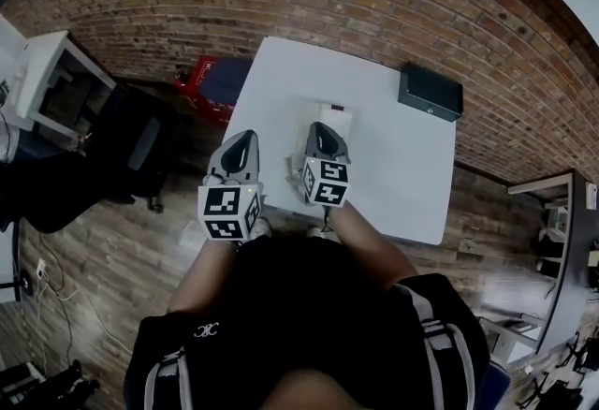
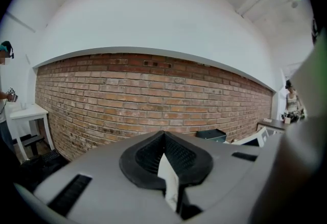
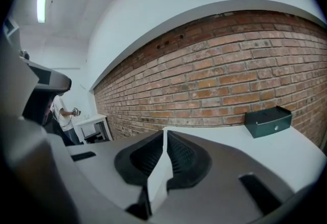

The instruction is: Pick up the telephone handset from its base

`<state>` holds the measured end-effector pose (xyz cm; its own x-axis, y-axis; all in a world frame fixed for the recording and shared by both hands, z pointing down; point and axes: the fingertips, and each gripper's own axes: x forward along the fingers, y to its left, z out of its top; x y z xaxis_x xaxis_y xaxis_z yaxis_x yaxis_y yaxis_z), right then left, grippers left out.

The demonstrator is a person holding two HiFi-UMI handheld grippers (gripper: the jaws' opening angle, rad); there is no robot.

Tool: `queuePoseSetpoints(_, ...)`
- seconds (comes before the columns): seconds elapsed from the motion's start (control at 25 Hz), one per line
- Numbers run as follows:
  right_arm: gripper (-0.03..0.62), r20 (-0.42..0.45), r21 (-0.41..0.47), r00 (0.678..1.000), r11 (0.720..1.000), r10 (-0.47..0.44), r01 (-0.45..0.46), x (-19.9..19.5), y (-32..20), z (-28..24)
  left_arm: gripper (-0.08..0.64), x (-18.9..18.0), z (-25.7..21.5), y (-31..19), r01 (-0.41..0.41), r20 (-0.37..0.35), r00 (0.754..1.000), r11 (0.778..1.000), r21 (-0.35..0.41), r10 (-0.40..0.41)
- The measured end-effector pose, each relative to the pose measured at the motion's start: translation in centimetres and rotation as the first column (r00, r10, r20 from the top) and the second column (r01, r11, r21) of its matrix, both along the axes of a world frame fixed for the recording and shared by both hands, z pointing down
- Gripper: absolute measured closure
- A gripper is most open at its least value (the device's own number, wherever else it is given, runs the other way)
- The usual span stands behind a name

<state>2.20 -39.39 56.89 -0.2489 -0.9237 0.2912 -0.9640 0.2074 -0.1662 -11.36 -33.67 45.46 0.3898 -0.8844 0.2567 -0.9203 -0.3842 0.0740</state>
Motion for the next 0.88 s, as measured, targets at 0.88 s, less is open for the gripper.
queuePoseSetpoints(0.88,0.399,-0.192,-0.334,0.973,0.924,0.128,-0.188,-0.8,-4.8,11.5,0.558,-5.3,1.5,-2.7,0.04,-0.004,0.999,0.999,-0.035,-0.04)
